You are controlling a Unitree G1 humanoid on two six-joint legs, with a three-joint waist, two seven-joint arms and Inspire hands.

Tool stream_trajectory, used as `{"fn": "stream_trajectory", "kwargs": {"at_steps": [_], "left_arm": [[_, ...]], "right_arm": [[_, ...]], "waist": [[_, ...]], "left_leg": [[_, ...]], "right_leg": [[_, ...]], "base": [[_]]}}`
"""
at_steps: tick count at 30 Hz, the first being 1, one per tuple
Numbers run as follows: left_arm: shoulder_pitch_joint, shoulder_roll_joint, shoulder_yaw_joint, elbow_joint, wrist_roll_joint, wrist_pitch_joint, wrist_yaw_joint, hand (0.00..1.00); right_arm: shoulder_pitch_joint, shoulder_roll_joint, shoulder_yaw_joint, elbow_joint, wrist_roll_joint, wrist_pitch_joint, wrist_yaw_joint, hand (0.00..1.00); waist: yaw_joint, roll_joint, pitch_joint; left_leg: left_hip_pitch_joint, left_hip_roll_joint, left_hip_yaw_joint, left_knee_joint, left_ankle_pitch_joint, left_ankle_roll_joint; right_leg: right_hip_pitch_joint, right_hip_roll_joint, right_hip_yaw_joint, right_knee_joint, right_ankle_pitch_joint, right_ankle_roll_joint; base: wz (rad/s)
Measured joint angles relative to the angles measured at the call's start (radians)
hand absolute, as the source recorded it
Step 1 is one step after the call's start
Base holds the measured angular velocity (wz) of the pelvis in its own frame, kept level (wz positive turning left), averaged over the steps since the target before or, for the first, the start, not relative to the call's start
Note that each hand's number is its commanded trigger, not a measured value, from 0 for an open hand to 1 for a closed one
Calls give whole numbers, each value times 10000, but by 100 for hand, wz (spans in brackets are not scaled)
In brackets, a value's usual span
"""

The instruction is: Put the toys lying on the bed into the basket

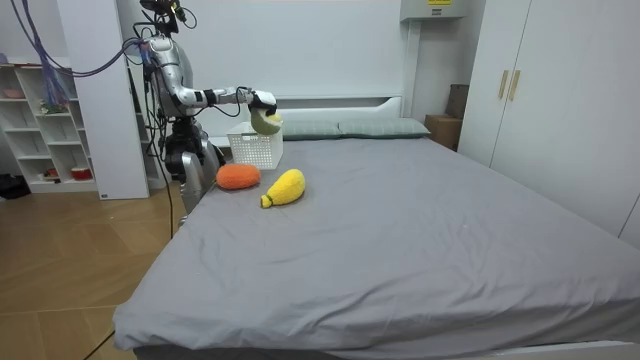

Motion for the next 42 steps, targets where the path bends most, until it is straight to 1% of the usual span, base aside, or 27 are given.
{"fn": "stream_trajectory", "kwargs": {"at_steps": [3,6,7,10,11,12,13,14,15,16,19,22,31,35,38,42], "left_arm": [[-22,4,-90,-6,-10,3,0,0],[-35,6,-168,-35,-7,5,-6,0],[-46,8,-179,-35,3,7,-11,0],[-153,8,-186,-34,1,20,-26,0],[-157,8,-187,-34,1,20,-27,0],[-173,7,-188,-33,1,20,-31,0],[-212,7,-188,-32,1,19,-32,0],[-231,8,-188,-32,0,19,-32,0],[-257,8,-184,-30,-19,17,-32,0],[-261,8,-185,-28,-32,17,-31,0],[-270,0,-183,-12,-29,16,-30,0],[-295,1,-184,4,-29,11,-30,0],[-296,3,-185,-28,-25,-15,-90,0],[-304,4,-185,-38,-18,-19,-90,0],[-335,5,-185,-38,-15,-47,-89,0],[-333,19,-185,-32,-8,-90,-81,0]], "right_arm": [[-180,262,33,18,6,45,6,100],[-283,266,209,75,-7,78,72,100],[-291,262,279,75,36,93,75,100],[-292,216,418,76,147,156,214,100],[-294,219,424,75,165,157,249,94],[-298,270,432,75,200,156,300,60],[-298,279,438,75,219,156,347,39],[-298,278,438,75,221,157,377,9],[-301,395,451,75,220,160,408,0],[-301,468,472,75,227,172,420,0],[-302,571,599,75,255,173,558,0],[-302,595,805,90,258,171,712,0],[-302,594,803,168,483,162,753,0],[-303,595,803,246,583,160,715,0],[-302,604,804,456,597,154,684,0],[-302,584,804,460,559,153,685,0]], "waist": [[10,-9,-6],[31,-32,-8],[129,-36,-7],[270,-57,1],[301,-61,2],[355,-73,9],[425,-87,18],[454,-97,24],[504,-101,46],[507,-104,61],[518,-125,70],[519,-151,79],[499,-160,94],[491,-165,92],[501,-207,63],[513,-215,57]], "left_leg": [[-71,-2,-6,3,0,0],[-112,-3,-12,-3,0,0],[-121,0,0,-5,0,1],[-115,3,3,-9,1,1],[-112,3,3,-11,1,1],[-107,3,3,-11,1,1],[-108,2,4,-12,1,1],[-107,2,4,-13,1,1],[-114,4,4,-14,1,1],[-122,5,3,-15,1,1],[-114,1,0,-33,1,1],[-112,0,0,-36,1,1],[-141,-4,-26,-19,0,1],[-185,-13,-70,0,0,2],[-240,-24,-140,22,9,10],[-244,-27,-144,23,12,12]], "right_leg": [[-60,0,-1,0,0,0],[-106,1,-4,0,0,0],[-132,0,-1,0,0,0],[-143,0,-4,-2,0,0],[-143,0,-3,-3,0,0],[-140,0,-1,-3,0,0],[-137,0,-2,-3,0,0],[-133,-1,-2,-3,0,0],[-130,1,2,-3,0,0],[-134,1,-1,-3,0,0],[-133,1,4,-4,0,0],[-133,0,-1,-4,1,1],[-141,-7,-38,-5,0,1],[-153,-18,-109,-7,2,3],[-159,-34,-224,-12,3,4],[-158,-38,-251,-12,4,6]], "base": [[0],[0],[0],[0],[0],[0],[0],[0],[0],[0],[0],[0],[0],[3],[8],[0]]}}
